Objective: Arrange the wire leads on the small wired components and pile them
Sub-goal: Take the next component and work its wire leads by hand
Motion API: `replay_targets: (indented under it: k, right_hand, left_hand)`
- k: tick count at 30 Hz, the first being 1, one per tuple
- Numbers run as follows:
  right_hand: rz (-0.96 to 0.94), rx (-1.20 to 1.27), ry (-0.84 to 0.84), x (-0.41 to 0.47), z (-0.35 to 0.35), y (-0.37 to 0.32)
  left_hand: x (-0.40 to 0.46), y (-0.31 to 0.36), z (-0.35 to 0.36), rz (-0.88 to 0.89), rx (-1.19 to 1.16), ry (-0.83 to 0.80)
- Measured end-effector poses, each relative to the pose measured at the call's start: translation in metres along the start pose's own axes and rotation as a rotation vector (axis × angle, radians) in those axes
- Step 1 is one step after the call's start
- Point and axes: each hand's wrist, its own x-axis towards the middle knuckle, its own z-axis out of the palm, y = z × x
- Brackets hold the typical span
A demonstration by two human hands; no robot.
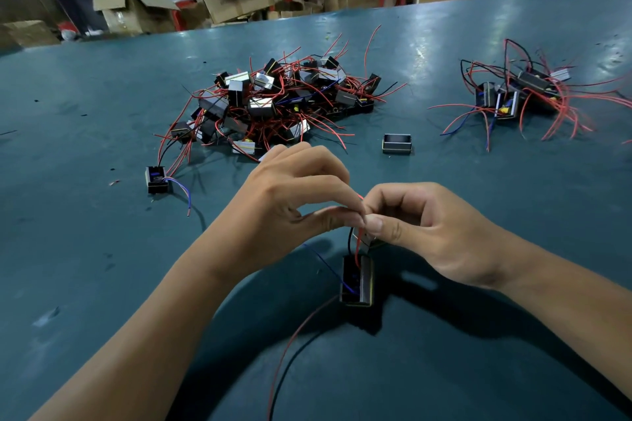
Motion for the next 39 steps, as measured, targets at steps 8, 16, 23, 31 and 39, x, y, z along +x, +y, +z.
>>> replay_targets:
  k: [8,16,23,31,39]
  right_hand:
    - [-0.031,0.007,0.048,0.001,0.002,0.003]
    - [-0.036,-0.054,0.034,0.001,0.003,0.002]
    - [-0.018,-0.107,0.049,0.001,0.004,0.002]
    - [-0.044,-0.256,0.105,0.0,0.004,-0.001]
    - [-0.066,-0.239,0.207,0.002,0.012,0.0]
  left_hand:
    - [-0.001,0.001,0.001,0.024,0.121,-0.037]
    - [0.0,-0.001,0.004,-0.031,-0.031,-0.053]
    - [0.0,-0.002,0.002,-0.078,-0.057,-0.127]
    - [0.0,0.006,0.002,-0.09,0.044,-0.196]
    - [0.004,0.013,0.007,-0.204,-0.005,-0.144]
